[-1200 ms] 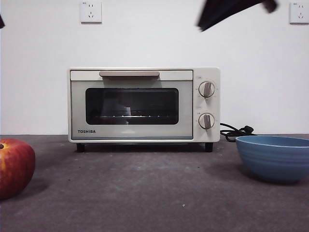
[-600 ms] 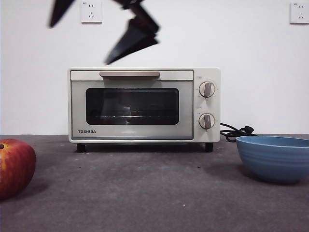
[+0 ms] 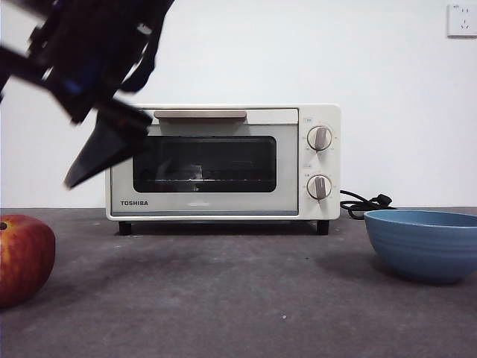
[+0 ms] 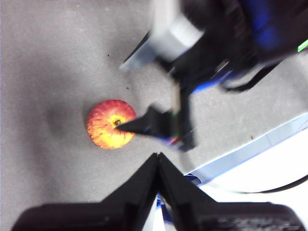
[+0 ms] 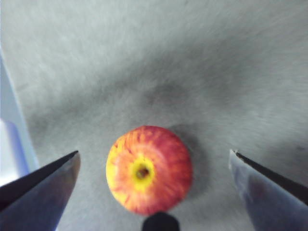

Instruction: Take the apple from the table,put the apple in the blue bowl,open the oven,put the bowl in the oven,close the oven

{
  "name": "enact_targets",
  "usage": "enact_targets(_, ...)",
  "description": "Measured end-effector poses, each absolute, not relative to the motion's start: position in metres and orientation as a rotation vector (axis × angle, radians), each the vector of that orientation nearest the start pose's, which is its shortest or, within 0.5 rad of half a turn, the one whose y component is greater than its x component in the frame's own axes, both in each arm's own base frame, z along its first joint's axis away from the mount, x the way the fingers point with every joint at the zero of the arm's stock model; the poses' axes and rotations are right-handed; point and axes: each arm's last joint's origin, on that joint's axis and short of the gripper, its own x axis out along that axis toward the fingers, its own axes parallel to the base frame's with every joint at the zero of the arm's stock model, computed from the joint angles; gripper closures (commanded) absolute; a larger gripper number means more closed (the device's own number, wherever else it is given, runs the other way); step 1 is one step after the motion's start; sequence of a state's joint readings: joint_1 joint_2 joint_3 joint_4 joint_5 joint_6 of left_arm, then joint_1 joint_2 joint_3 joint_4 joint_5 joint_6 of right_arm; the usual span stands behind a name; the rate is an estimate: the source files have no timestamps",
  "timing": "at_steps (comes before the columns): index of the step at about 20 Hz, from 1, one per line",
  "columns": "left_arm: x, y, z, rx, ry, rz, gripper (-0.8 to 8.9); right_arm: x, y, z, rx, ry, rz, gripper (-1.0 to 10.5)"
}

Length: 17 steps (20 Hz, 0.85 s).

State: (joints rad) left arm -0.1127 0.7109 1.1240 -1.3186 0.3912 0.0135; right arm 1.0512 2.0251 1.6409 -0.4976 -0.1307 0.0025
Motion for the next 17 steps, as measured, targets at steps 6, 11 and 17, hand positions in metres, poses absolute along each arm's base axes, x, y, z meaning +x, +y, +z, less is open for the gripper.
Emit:
enact_targets(6, 0.077, -0.020, 0.355, -0.121, 0.904, -0.472, 8.19, 0.214, 0.408, 0.199, -0.436, 0.850, 1.118, 1.6)
enact_targets(11, 0.077, -0.020, 0.355, -0.121, 0.904, -0.472, 8.19, 0.215, 0.413, 0.169, -0.476, 0.910, 1.098, 4.2)
enact_targets(17, 0.077, -0.020, 0.355, -0.121, 0.904, -0.472, 8.19, 0.212, 0.413, 0.168, -0.483, 0.934, 1.089, 9.6)
